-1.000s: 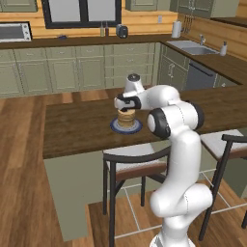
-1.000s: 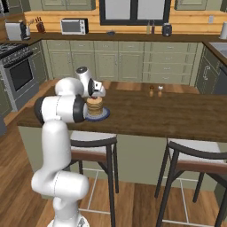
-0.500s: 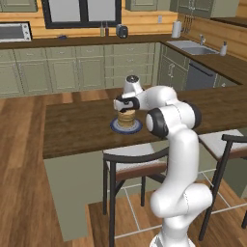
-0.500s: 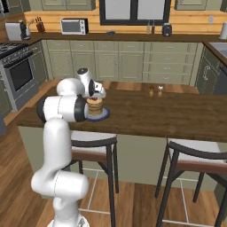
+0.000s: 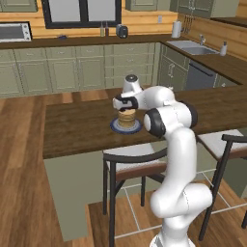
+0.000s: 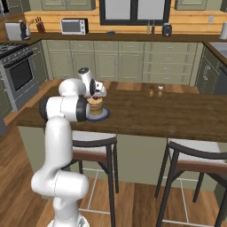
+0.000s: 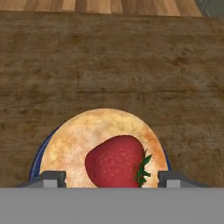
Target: Take the strawberry from the fridge and place it on top of the pancake, located on the dining counter.
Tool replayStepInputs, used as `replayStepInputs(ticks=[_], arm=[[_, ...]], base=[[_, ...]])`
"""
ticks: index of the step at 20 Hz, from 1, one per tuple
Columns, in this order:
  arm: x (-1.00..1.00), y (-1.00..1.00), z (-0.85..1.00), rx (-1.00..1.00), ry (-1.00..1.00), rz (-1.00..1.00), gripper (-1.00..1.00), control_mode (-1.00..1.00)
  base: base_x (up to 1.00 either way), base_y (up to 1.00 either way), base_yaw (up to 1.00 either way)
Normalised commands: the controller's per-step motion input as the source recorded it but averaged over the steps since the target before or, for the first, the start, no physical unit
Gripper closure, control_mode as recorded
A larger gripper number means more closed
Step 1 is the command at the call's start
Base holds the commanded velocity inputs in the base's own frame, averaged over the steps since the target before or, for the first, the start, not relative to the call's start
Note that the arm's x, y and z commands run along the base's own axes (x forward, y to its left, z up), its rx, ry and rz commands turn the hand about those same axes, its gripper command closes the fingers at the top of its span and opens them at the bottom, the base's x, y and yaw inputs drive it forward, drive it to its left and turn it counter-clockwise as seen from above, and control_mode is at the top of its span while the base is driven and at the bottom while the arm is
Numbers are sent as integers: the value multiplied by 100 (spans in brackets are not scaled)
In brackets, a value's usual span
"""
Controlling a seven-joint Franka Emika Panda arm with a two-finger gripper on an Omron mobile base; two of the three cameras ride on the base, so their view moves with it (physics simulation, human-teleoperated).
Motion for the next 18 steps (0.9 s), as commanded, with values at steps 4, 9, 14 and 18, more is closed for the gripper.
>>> replayStepInputs(ticks=[4,9,14,18], arm=[[-1,0,0,0,0,0,-100,-100],[-25,0,23,0,-2,0,-100,-100],[-72,0,72,1,-3,0,-100,-100],[-100,0,53,4,-1,0,-100,-100]], base=[[0,0,0],[0,0,0],[0,0,0],[0,0,0]])
